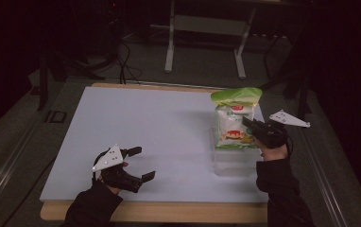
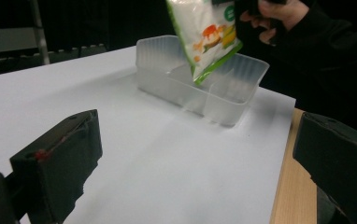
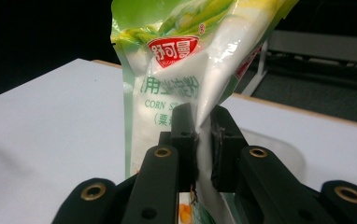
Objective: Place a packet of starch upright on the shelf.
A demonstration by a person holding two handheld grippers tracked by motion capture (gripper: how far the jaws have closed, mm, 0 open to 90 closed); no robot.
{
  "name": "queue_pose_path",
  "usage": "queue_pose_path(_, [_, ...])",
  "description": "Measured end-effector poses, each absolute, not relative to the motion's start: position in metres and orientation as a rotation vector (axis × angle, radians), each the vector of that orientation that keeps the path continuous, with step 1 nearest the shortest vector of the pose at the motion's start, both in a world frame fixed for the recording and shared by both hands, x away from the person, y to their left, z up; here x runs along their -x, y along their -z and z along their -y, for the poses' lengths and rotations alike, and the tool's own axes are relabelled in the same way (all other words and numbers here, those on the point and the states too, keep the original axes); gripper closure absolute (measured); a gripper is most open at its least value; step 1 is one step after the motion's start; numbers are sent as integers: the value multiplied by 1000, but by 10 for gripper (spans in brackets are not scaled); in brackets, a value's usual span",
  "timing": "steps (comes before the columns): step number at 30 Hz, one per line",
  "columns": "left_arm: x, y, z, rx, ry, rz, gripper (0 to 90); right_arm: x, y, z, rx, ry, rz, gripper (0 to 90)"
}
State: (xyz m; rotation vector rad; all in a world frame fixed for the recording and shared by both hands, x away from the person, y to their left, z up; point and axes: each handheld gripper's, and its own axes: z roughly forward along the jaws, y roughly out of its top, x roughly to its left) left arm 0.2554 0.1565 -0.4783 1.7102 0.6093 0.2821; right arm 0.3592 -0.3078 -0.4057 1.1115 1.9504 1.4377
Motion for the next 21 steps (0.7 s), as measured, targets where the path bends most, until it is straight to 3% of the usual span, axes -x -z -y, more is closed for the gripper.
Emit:
queue_pose_path(13, [-256, 482, -158, -1700, -281, -613, 19, -368, 440, 301, -1190, -1393, -2042, 828])
queue_pose_path(21, [-257, 485, -161, -1689, -272, -622, 19, -371, 438, 300, -1187, -1334, -2103, 826])
